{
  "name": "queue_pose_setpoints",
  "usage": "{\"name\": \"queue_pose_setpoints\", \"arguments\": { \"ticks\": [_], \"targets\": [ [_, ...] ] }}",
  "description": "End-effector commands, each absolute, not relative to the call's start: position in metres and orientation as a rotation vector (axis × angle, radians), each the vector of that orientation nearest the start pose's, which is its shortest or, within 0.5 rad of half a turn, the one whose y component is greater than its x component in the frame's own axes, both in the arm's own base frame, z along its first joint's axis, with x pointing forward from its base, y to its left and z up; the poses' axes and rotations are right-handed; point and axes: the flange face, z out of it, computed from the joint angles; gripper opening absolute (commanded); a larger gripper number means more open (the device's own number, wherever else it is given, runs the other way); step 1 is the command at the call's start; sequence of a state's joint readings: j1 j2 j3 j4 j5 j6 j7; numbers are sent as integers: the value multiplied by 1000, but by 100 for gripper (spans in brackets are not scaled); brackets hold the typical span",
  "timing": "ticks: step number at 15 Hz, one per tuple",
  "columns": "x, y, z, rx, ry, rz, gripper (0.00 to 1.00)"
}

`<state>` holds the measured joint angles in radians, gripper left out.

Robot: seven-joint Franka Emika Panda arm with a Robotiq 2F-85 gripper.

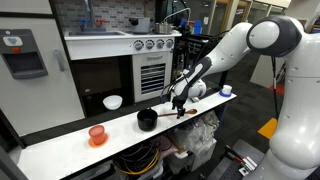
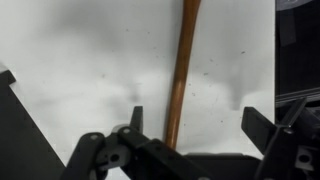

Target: Use the wooden spoon to mix the contents of the black cup then place the spoon on the counter

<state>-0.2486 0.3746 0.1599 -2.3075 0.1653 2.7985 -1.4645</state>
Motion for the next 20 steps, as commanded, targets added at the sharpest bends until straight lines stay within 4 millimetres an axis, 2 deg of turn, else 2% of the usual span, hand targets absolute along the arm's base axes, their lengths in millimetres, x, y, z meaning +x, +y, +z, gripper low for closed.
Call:
{"name": "queue_pose_setpoints", "arguments": {
  "ticks": [1,12,20],
  "targets": [
    [539,-58,193,-2591,-1771,-271,100],
    [542,-56,189,-2597,-1769,-232,100],
    [548,-46,190,-2600,-1810,-131,100]
  ]
}}
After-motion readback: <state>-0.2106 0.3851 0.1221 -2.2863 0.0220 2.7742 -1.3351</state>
